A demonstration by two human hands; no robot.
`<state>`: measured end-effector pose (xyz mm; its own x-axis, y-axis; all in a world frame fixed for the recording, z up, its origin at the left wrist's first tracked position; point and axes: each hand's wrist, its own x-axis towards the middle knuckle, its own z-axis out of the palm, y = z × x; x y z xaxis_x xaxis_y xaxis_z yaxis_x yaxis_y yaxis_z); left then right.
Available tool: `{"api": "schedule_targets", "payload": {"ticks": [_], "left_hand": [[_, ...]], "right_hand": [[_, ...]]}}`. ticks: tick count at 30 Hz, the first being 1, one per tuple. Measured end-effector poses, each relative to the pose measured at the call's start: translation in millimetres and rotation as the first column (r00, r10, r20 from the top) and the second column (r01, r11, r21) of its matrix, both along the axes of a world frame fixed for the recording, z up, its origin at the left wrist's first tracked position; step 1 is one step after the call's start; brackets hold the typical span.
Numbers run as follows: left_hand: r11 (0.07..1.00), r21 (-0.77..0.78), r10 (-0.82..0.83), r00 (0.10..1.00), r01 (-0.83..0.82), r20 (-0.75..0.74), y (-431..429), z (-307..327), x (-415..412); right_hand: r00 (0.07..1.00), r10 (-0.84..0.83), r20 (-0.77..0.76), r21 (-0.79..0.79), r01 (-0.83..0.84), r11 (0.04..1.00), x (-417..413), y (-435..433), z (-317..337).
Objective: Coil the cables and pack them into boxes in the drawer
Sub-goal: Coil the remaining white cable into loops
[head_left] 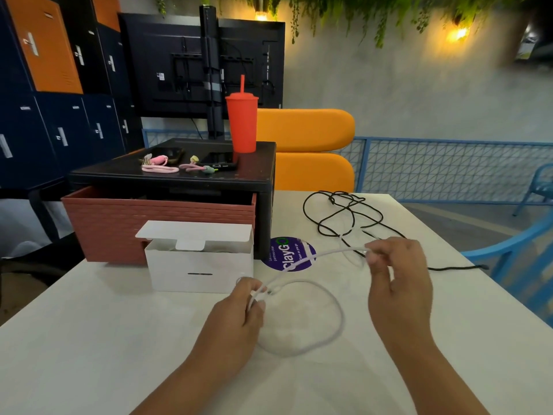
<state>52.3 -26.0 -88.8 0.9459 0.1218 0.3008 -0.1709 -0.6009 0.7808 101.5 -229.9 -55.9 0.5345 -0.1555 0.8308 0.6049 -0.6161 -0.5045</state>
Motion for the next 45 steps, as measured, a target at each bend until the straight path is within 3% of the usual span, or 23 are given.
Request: {"api": "schedule_targets", "payload": {"ticks": [4,7,13,16,19,22,25,28,31,33,36,39,41,45], "left_hand": [[0.995,-0.099,0.017,0.998,-0.011,0.055,1,6,-2],[0.962,-0.271,0.048,0.997,-0.031,0.058,-1,14,-4],[0.788,-0.610,0.098,0.995,-0.083,-0.009,5,32,-6],[0.727,-0.683,0.106,0.994,-0.075,0.003,9,34,-7],[0.713,-0.699,0.127,0.991,-0.064,0.039,13,36,-7],[0.718,-0.694,0.127,0.990,-0.050,0.060,14,36,-7],[0.725,-0.688,0.111,0.992,-0.039,0.060,14,36,-8],[0.732,-0.681,0.085,0.995,-0.027,0.052,15,35,-8],[0.735,-0.678,0.055,0.998,-0.013,0.041,15,33,-8],[0.750,-0.661,0.031,0.999,0.003,0.040,12,32,-9],[0.798,-0.602,-0.008,0.999,0.029,0.037,5,30,-11],[0.802,-0.590,-0.094,0.995,0.096,0.034,-2,29,-14],[0.798,-0.584,-0.158,0.987,0.147,0.033,-3,30,-17],[0.829,-0.533,-0.204,0.979,0.170,-0.005,-2,30,-17]], "right_hand": [[0.998,-0.053,0.032,0.058,0.051,0.997,-1,-9,8],[0.994,-0.106,-0.001,0.093,0.105,0.990,1,-17,9],[0.961,-0.206,-0.186,0.115,0.229,0.967,12,-28,4],[0.974,-0.216,-0.066,0.091,0.222,0.971,7,-28,6],[0.953,-0.225,0.204,0.054,0.218,0.974,5,-31,9],[0.942,-0.219,0.253,0.036,0.217,0.976,6,-33,10],[0.967,-0.253,-0.014,0.068,0.253,0.965,8,-36,6],[0.867,-0.286,-0.409,-0.044,0.294,0.955,16,-41,-2],[0.803,-0.278,-0.527,-0.227,0.182,0.957,16,-35,-6],[0.868,-0.192,-0.458,-0.289,0.058,0.955,9,-20,-5],[0.970,0.029,-0.240,-0.392,-0.125,0.911,-8,15,-8],[0.967,0.204,-0.154,-0.460,-0.253,0.851,-21,45,-13],[0.971,0.220,-0.092,-0.478,-0.236,0.846,-22,50,-12],[0.956,0.191,-0.224,-0.360,-0.263,0.895,-13,33,-11]]}}
